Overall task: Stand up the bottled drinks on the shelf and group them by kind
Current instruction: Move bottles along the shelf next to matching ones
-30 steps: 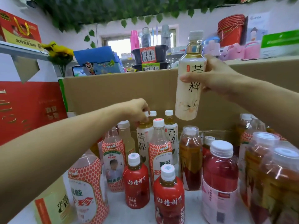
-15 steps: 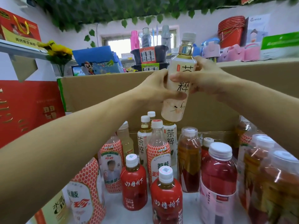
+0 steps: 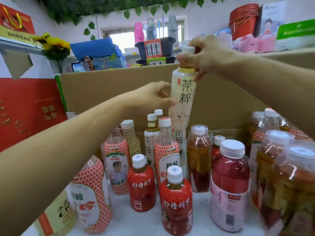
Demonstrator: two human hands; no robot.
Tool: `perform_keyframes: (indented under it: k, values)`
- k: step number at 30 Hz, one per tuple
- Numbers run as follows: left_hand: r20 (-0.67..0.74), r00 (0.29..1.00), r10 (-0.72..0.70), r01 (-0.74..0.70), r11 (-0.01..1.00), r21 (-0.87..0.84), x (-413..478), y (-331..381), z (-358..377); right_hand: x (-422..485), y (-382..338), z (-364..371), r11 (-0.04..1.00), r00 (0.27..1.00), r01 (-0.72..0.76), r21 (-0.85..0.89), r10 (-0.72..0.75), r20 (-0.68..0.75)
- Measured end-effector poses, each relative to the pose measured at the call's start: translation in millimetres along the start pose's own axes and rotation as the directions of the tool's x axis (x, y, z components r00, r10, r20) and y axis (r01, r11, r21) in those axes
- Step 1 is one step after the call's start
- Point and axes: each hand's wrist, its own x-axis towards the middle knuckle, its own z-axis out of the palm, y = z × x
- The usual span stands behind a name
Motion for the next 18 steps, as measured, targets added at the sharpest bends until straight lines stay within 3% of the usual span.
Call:
perform_keyframes:
  k: [3,8,12,18]
  values:
    - [0.122,0.991,-0.061,0.048,0.993,0.112,-18,-16,-6,-2,17,17,0.999,0.995,-0.037,-0.001,0.037,0.095]
    - [0.145,0.977,-0.156,0.129,0.975,0.182,-40,-40,-18,-10,37,40,0.985,0.943,-0.132,-0.109,0.158,0.293]
    - [0.134,0.965,-0.226,0.189,0.951,0.244,-53,-61,-25,-15,49,56,0.954,0.882,-0.118,-0.276,0.228,0.412]
    - [0.093,0.943,-0.32,0.283,0.916,0.285,-58,-80,-31,-27,65,71,0.922,0.839,-0.171,-0.349,0.322,0.439]
